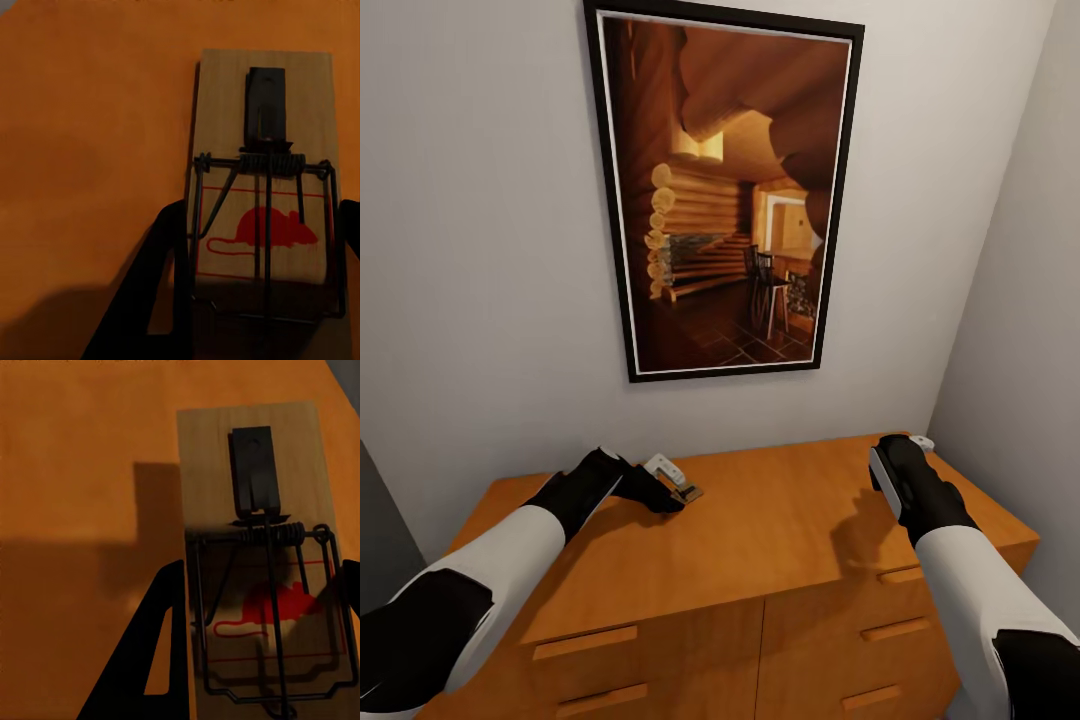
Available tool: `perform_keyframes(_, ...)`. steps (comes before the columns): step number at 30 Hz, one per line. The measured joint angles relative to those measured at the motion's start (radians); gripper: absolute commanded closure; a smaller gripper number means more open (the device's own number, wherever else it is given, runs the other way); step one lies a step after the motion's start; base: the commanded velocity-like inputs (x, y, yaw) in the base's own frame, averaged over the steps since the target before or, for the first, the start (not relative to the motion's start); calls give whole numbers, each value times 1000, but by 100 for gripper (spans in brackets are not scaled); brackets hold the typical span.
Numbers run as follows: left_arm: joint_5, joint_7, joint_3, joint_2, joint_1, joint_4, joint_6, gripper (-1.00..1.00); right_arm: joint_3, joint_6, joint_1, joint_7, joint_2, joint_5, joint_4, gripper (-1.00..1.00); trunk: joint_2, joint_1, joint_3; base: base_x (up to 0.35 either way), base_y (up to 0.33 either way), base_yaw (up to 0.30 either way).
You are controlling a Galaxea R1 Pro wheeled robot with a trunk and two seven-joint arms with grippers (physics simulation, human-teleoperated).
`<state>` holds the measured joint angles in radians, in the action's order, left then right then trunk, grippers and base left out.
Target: Take the four mousetraps from the cabinet in the bathroom and place them on the bathroom floor. Make sure all four end up on the same floor surface, and ensure that at least two of them are either under or directly next to the same bathroom sink.
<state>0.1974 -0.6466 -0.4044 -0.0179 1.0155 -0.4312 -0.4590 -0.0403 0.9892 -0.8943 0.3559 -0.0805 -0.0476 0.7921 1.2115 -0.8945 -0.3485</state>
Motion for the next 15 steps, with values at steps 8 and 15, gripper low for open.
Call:
perform_keyframes(8,-4,-10,-3,5,0,-81,-69,100,1,2,1,-1,0,0,1,100,0,0,0,0,0,0)
perform_keyframes(15,-58,-19,73,-2,-1,-413,-342,100,1,7,0,0,2,0,1,100,0,0,0,0,0,0)
